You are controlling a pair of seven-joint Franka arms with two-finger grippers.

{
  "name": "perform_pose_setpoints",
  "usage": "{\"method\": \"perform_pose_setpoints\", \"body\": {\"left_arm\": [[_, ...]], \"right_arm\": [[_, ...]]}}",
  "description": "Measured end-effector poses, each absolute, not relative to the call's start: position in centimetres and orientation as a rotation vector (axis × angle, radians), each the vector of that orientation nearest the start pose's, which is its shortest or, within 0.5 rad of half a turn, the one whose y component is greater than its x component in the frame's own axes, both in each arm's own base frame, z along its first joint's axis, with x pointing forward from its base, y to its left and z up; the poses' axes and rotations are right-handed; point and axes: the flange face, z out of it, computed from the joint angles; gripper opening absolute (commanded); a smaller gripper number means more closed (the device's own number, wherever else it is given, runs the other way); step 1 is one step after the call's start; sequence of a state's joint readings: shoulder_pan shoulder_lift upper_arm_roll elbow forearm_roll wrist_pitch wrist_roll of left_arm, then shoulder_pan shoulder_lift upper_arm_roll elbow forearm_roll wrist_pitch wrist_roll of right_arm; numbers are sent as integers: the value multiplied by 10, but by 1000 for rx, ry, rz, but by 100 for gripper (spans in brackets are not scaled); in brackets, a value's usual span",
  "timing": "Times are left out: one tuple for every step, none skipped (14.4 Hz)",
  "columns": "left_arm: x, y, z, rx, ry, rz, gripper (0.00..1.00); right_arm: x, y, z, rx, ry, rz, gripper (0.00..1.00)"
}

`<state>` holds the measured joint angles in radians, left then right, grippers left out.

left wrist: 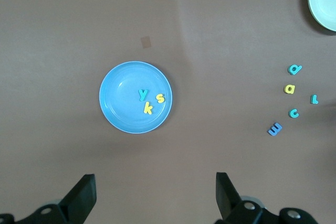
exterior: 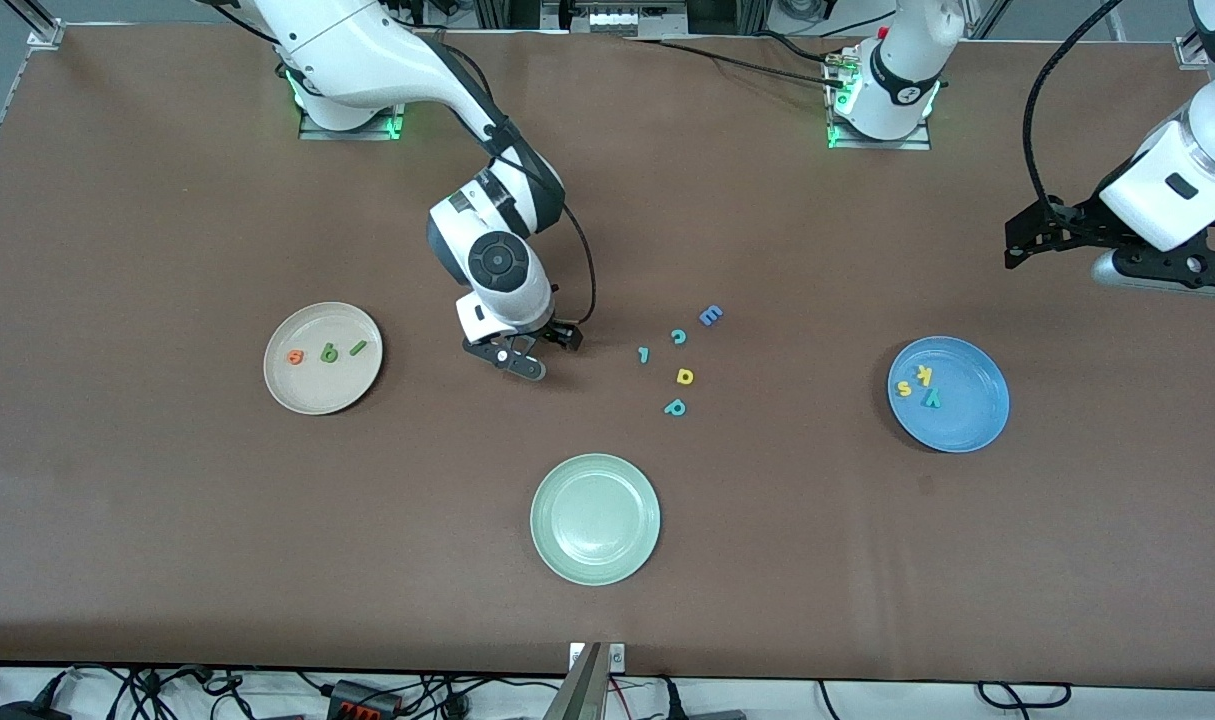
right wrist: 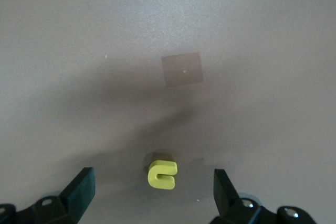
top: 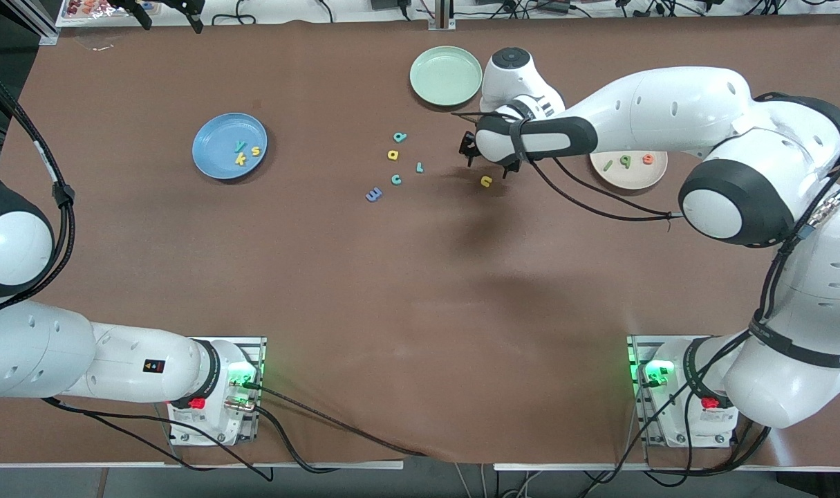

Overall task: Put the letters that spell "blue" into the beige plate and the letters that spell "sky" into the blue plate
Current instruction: 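Move the right gripper to the yellow u and lower onto it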

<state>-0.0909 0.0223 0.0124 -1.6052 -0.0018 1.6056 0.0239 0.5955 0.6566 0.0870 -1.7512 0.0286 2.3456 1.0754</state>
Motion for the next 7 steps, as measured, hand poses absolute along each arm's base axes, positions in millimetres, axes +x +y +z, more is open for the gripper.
{"method": "perform_pose_setpoints", "body": {"left_arm": [[562, -42, 599, -3138, 157, 34, 100], [562, -41, 599, -3139, 152, 34, 100], [562, -39, 599, -3139, 149, 34, 100], [562, -39, 599, -3139, 147, 34, 100], [562, -39, 599, -3139, 147, 34, 100], [562, -39, 599, -3139, 146, 34, 100], [562, -39, 599, -3139, 146, 34, 100]], "right_arm": [[512, 411, 188, -3044, 709, 129, 100], [509, 410, 183, -3030, 732, 116, 100], [505, 411, 179, -3025, 744, 112, 100], [501, 411, 176, -3025, 751, 114, 100], [499, 411, 174, -3028, 754, 118, 100], [497, 411, 172, -3031, 757, 122, 100], [495, 410, 170, -3033, 764, 127, 100]]}}
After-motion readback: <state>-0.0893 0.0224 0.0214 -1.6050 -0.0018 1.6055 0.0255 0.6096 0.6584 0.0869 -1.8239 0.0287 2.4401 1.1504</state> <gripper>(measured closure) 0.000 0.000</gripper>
